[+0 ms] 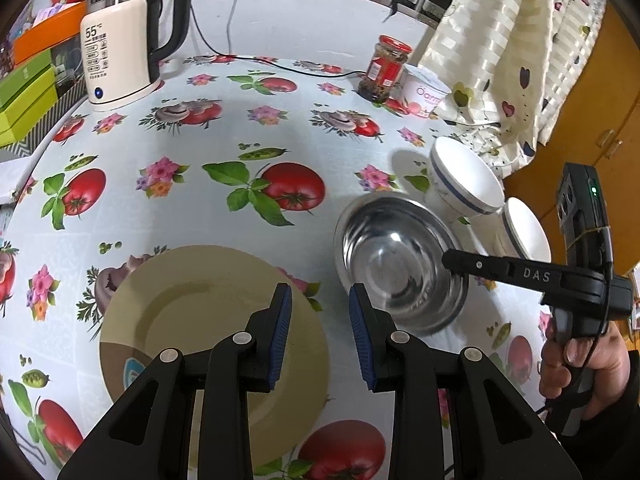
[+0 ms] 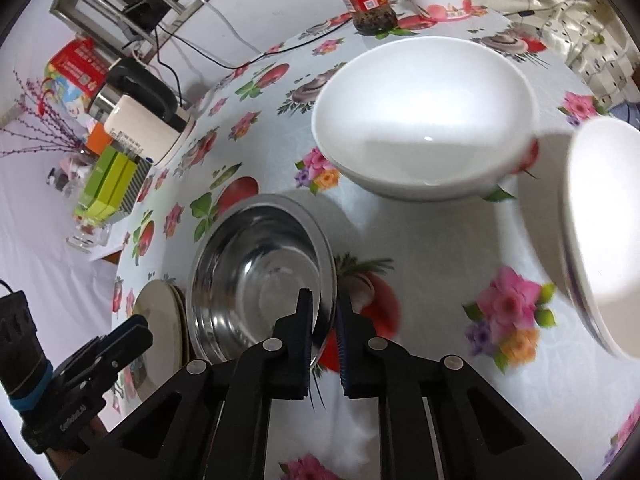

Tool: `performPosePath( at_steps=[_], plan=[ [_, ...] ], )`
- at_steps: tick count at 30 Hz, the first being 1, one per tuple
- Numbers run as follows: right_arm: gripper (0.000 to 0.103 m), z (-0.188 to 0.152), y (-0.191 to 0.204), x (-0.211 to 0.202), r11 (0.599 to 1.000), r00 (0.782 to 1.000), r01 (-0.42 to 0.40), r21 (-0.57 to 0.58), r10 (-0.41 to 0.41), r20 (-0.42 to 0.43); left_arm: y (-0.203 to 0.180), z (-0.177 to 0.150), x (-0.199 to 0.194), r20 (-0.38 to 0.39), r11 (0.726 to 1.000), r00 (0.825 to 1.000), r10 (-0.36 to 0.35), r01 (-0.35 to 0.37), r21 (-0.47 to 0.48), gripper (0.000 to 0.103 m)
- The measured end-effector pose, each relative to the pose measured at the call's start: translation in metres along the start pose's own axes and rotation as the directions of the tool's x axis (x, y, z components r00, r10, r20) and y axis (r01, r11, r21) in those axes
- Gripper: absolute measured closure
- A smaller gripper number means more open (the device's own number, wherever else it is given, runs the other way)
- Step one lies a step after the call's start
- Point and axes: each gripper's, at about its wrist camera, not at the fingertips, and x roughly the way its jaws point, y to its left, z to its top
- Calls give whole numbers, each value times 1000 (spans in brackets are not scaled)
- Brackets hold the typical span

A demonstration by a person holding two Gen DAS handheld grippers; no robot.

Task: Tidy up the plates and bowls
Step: 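Move both grippers to the rim of the steel bowl, then close both grippers on the steel bowl rim and lift it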

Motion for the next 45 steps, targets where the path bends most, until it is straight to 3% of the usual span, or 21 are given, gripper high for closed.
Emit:
performPosePath(
  at_steps=[17, 19, 21, 30, 40, 45],
  plan=[
    [89, -49, -20, -42, 995, 995, 99, 18, -99, -3, -26, -13, -19, 12, 997, 998, -57, 57, 56, 72],
    [83, -51, -21, -49, 993, 993, 113, 16, -114, 17, -29, -14, -22, 16, 996, 998, -61, 60, 63, 72],
    [71, -51, -20, -56, 992, 991, 128, 14, -128, 38, -31, -13, -24, 19, 996, 998, -66, 65, 69, 72],
    [70, -52, -3, -97, 976, 964, 209, -63, -194, 179, -43, -8, -26, 21, 991, 995, -95, 92, 102, 72],
    [70, -37, 7, -111, 960, 946, 241, -140, -200, 257, -53, 12, -16, 20, 990, 995, -99, 97, 105, 72],
    [69, -29, 7, -118, 967, 942, 177, -185, -111, 317, -58, 22, -9, 12, 988, 994, -107, 105, 114, 72]
  ],
)
